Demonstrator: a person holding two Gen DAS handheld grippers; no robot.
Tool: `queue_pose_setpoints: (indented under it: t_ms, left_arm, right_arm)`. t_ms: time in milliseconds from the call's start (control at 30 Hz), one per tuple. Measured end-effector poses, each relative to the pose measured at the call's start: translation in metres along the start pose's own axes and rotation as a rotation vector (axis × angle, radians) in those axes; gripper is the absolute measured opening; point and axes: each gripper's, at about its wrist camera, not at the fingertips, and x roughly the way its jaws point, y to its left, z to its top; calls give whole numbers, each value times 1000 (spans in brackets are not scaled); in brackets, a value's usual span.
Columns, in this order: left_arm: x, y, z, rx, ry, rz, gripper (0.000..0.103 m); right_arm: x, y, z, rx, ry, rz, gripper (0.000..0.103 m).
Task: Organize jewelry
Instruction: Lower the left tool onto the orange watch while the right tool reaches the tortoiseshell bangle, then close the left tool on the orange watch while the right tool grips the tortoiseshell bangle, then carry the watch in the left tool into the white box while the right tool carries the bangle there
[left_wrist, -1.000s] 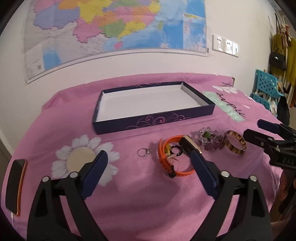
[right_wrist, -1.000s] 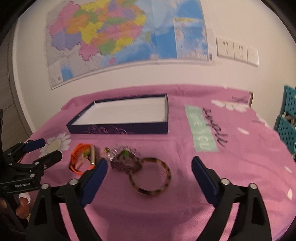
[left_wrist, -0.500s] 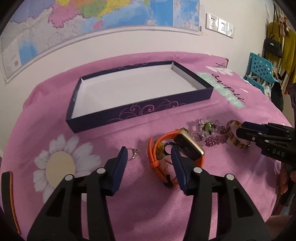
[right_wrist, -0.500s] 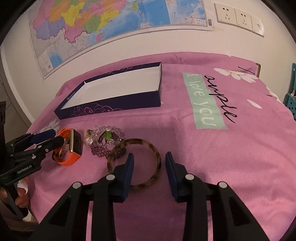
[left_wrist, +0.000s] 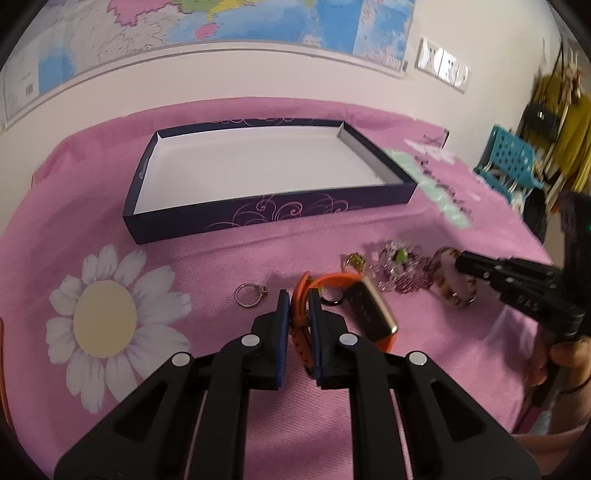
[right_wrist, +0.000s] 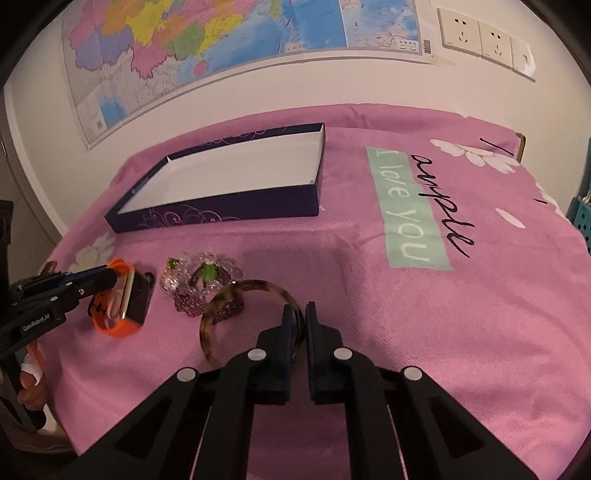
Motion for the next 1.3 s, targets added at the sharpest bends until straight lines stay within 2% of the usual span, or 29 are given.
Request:
queue_pose_setpoints:
  t_ms: [300, 500, 533, 567, 667, 800, 833, 933, 1167, 1300]
  left_arm:
    - [-19, 20, 15, -73, -49, -46, 11]
    - [-27, 33, 39, -89, -97, -32, 11]
    - [-28, 35, 44, -89, -106, -31, 2]
    - [-29, 38, 51, -88, -117, -28, 1]
    - [-29, 45, 69, -81, -147, -19, 1]
    - [-27, 56, 79, -76, -148, 6, 1]
    - [-28, 57, 78, -61, -154, 14, 9]
    - [-25, 60, 66, -24, -132, 20, 28]
    - [4, 59, 37, 99, 2, 55, 29]
    - [16, 60, 26, 109, 50, 64, 29]
  right_arm:
    - [-15, 6, 21, -17, -52, 36, 6]
    - [-15, 15, 49, -62, -83, 54, 6]
    - [-14, 17, 55, -73, -89, 52, 6]
    - [-12, 19, 61, -88, -94, 46, 5]
    - [-6, 25, 79, -109, -111, 57, 6]
    - [0, 32, 91, -125, -116, 70, 5]
    - [1, 34, 91, -130, -116, 75, 6]
    - [7, 38, 89, -133, -102, 87, 6]
    - [16, 43, 84, -123, -72, 110, 6]
    - [19, 45, 81, -122, -62, 120, 6]
